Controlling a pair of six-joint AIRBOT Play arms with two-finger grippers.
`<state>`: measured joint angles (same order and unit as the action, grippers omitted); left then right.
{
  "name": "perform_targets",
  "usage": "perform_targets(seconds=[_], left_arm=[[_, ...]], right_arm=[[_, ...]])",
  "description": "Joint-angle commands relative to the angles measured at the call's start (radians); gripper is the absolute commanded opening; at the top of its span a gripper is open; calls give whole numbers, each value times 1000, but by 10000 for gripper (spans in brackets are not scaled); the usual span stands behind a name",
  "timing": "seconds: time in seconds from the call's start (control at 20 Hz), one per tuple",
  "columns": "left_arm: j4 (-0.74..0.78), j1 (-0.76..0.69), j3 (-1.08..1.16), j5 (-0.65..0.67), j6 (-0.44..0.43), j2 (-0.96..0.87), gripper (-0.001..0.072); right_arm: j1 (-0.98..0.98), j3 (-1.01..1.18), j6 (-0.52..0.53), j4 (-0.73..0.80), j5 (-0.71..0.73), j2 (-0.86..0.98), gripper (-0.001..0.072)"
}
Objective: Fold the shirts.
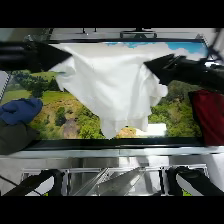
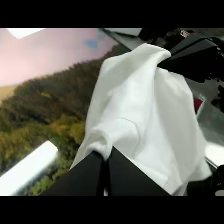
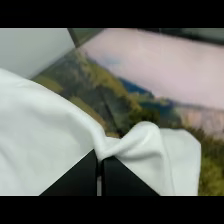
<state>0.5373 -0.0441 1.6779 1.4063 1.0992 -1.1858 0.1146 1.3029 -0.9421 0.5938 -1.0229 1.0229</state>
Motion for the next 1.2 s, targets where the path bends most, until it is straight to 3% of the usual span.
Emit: perform_targets(seconds=[0.0,0.05,0.1,0.15,0.2,0.4,0.6,0.75,0.85,0.95,1.15], left_arm=[[21,-29,-205,8,-23,-123,23],[24,-29,-259,8,-43,-180,23],[24,-24,-297,6,-57,-236,231],[21,-8,-325,6,-58,-295,568],[22,16,-328,14,-42,-354,714],[21,109,-306,169,-5,-504,712],[22,91,-523,172,-21,-457,711],[22,10,-743,43,-40,-381,711],[21,-63,-852,-105,-43,-353,711],[9,-127,-894,-235,-31,-351,697],[10,-248,-854,-457,-16,-351,693]], right_arm=[[2,-10,-84,66,-140,263,44],[1,-13,-85,66,-140,345,233],[-1,-14,-97,66,-138,423,380],[-3,-14,-104,66,-138,489,393],[-5,-14,-106,66,-138,536,393],[-14,-14,-106,76,-214,564,393],[-13,-43,-151,155,-351,559,393],[2,-141,-145,155,-352,558,394],[29,-200,-135,154,-273,560,408],[63,-214,-136,153,-163,566,604],[117,-214,-135,72,30,584,604]])
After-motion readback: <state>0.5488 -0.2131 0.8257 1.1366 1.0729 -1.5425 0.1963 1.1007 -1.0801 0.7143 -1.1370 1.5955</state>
